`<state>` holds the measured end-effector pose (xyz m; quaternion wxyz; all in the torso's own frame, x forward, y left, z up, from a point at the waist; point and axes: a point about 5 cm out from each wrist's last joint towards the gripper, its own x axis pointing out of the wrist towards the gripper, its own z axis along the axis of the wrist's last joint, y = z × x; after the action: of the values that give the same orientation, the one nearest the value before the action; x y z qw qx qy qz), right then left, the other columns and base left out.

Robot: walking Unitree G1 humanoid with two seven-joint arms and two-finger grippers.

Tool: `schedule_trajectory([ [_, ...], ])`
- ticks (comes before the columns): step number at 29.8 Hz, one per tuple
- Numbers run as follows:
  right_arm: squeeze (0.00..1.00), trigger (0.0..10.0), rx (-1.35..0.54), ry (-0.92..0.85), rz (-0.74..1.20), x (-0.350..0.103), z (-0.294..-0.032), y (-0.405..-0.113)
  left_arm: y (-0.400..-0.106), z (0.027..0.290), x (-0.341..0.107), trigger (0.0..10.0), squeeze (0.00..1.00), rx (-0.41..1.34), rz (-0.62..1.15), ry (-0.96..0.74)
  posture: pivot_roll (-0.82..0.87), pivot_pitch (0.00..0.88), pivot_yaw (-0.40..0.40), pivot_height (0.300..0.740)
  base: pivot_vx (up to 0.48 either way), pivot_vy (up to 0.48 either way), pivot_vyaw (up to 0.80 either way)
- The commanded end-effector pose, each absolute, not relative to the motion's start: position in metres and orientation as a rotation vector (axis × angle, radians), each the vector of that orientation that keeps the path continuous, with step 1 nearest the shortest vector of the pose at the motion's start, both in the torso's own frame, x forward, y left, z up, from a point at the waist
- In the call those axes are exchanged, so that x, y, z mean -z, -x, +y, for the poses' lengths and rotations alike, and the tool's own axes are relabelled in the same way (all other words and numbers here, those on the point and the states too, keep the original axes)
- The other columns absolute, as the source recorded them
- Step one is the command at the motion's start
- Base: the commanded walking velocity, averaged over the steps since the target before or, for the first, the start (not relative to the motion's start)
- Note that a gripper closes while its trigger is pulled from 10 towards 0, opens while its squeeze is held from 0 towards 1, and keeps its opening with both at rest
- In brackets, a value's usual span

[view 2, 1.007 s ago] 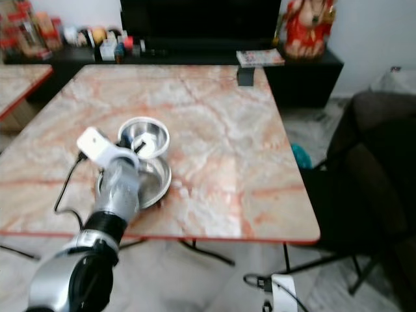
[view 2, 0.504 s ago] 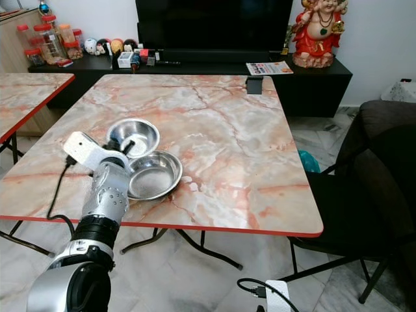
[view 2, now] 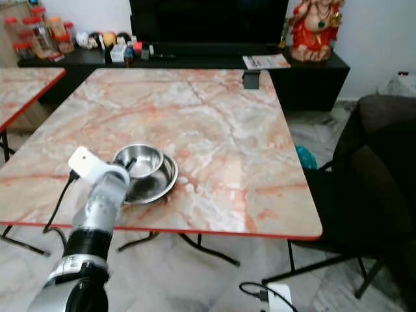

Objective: Setting the table

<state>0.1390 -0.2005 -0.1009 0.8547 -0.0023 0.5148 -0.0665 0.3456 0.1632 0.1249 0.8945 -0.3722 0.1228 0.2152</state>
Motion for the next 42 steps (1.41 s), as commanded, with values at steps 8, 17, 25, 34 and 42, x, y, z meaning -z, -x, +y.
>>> schedule_trajectory([
  [8, 0.00, 10.0, 0.124, 0.009, 1.112, 0.105, -0.198, -0.129, -0.333, 0.157, -0.144, 10.0, 0.00, -0.329, 0.284, 0.734, -0.06, 0.000, 0.017, 0.740, 0.000, 0.000, 0.00],
  [17, 0.00, 10.0, 0.126, 0.004, 1.109, 0.104, -0.198, -0.132, -0.334, 0.143, -0.144, 10.0, 0.00, -0.294, 0.335, 0.735, -0.07, 0.000, 0.020, 0.740, 0.000, 0.000, 0.00],
  [25, 0.00, 10.0, 0.141, -0.005, 1.099, 0.103, -0.199, -0.134, -0.339, 0.142, -0.140, 10.0, 0.00, -0.317, 0.341, 0.698, -0.08, 0.000, 0.025, 0.740, 0.000, 0.000, 0.00],
  [34, 0.00, 10.0, 0.145, -0.011, 1.101, 0.103, -0.197, -0.133, -0.340, 0.144, -0.140, 10.0, 0.00, -0.350, 0.331, 0.698, -0.08, 0.000, 0.025, 0.740, 0.000, 0.000, 0.00],
  [42, 0.00, 10.0, 0.145, -0.013, 1.096, 0.103, -0.197, -0.135, -0.340, 0.153, -0.141, 10.0, 0.00, -0.423, 0.310, 0.705, -0.08, 0.000, 0.022, 0.740, 0.000, 0.000, 0.00],
])
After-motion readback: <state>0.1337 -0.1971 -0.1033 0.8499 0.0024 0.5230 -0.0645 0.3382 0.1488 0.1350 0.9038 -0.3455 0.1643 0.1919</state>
